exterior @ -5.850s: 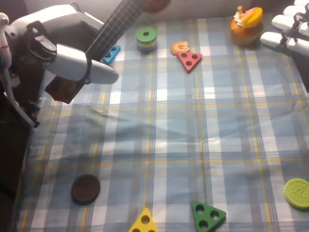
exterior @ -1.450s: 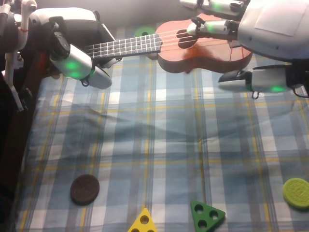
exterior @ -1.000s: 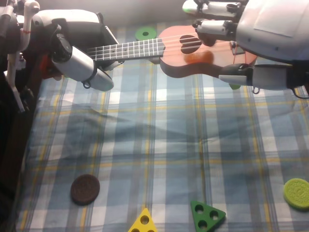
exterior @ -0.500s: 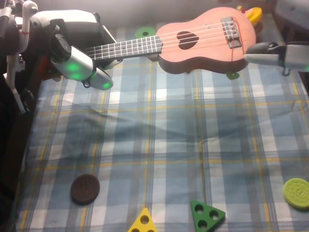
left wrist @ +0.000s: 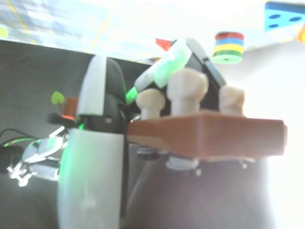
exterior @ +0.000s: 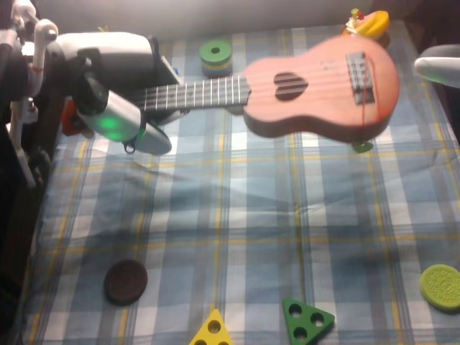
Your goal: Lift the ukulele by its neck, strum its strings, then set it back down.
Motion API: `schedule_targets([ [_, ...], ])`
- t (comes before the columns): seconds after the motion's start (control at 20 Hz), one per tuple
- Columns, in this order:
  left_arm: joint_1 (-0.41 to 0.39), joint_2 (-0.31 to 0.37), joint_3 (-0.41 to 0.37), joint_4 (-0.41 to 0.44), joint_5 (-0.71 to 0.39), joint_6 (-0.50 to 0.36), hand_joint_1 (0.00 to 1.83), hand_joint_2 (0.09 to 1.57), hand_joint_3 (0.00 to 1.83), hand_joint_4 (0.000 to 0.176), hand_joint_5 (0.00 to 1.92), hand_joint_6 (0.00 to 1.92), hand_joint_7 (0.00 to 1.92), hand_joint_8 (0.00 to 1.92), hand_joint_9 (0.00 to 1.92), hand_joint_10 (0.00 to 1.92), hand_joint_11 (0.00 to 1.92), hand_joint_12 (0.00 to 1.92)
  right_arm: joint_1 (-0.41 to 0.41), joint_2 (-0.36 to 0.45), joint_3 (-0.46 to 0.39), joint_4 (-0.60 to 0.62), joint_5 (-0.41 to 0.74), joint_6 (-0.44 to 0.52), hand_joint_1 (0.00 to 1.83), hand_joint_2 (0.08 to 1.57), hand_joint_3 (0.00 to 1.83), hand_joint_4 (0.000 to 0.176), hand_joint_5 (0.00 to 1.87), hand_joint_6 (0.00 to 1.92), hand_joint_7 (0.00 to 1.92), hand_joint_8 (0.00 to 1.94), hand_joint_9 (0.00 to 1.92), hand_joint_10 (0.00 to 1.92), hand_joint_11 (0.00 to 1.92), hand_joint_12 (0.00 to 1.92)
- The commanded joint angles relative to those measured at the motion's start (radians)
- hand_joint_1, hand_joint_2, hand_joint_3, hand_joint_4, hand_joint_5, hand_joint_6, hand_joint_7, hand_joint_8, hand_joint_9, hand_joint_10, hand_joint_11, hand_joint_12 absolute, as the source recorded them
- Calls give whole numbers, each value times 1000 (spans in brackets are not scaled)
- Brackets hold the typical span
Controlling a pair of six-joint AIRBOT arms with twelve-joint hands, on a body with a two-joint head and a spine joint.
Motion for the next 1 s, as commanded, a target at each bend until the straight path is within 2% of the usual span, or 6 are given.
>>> schedule_targets([
  [0.0,-1,-1,-1,-37,12,-12,1471,1213,0,0,1026,1921,1109,1921,1167,1921,1286,1921,10,6,-6,10,125,-2,85,1317,0,0,56,27,0,0,0,0,0,204],
  [0.25,44,-42,11,-21,17,-13,1307,1251,0,0,846,1921,908,1921,1027,1921,1187,1921,6,6,-6,12,125,-2,117,1309,0,2,74,6,1,0,0,0,0,739],
  [0.45,53,-55,18,-10,20,-13,1233,1249,0,0,724,1921,795,1921,912,1921,1085,1921,5,6,-6,12,125,-2,114,1310,1,2,57,8,0,0,0,0,0,464],
  [0.75,51,-44,-4,10,21,-12,972,1315,0,0,606,1536,390,1250,509,1690,616,1921,3,7,-6,12,125,-2,87,1312,0,18,31,1,0,0,0,0,0,68],
  [0.85,51,-36,-17,17,21,-8,975,1201,0,0,397,682,371,742,285,1161,267,1758,2,6,-6,12,125,-2,86,1309,1,15,32,1,0,0,0,0,0,2],
  [0.95,50,-21,-35,16,24,8,951,1194,0,0,495,298,379,596,200,1094,122,1726,2,6,-6,12,125,-2,84,1300,0,21,31,1,0,0,0,0,0,0],
])
